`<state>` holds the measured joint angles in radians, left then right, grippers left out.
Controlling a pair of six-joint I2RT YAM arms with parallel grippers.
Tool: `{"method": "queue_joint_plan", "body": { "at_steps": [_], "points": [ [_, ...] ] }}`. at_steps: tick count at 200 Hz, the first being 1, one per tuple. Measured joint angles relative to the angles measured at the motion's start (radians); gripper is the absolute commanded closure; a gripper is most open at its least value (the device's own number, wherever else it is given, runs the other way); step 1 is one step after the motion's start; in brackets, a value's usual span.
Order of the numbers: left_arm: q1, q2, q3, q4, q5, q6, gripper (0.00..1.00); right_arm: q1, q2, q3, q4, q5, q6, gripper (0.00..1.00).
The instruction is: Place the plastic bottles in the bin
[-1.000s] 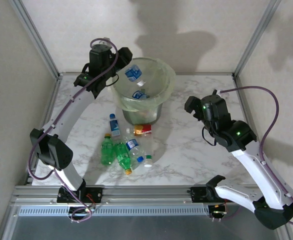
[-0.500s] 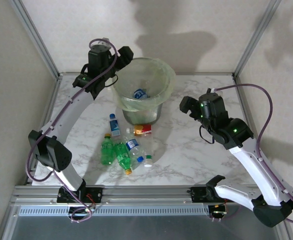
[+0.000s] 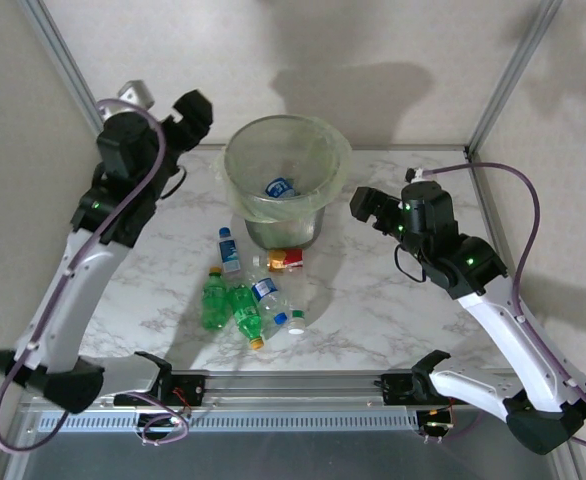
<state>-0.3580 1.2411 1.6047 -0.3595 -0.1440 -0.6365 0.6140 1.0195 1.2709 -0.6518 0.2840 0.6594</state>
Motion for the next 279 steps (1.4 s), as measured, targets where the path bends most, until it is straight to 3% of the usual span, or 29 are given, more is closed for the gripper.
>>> {"method": "queue_joint_plan", "body": {
  "at_steps": [31,63,146,214,279],
  "points": [
    [0.024,-0.111,-0.103,-0.089,-0.102,-0.023,0.11,0.005,0.025,0.012,0.026,-0.021,-0.03,0.01],
    [0.046,-0.128,-0.209,-0.168,-0.119,-0.052,0.1,0.013,0.039,0.012,0.054,-0.05,-0.051,0.01],
    [0.048,-0.05,-0.612,-0.142,0.011,-0.136,0.17,0.022,0.075,0.012,0.095,-0.072,-0.088,0.01],
    [0.048,0.209,-0.634,-0.054,0.101,-0.1,0.16,0.032,0.008,-0.034,0.094,-0.069,-0.045,0.01],
    [0.048,0.322,-0.626,-0.008,0.15,-0.064,0.19,0.048,-0.039,-0.069,0.086,-0.049,0.008,0.01]
  ]
}}
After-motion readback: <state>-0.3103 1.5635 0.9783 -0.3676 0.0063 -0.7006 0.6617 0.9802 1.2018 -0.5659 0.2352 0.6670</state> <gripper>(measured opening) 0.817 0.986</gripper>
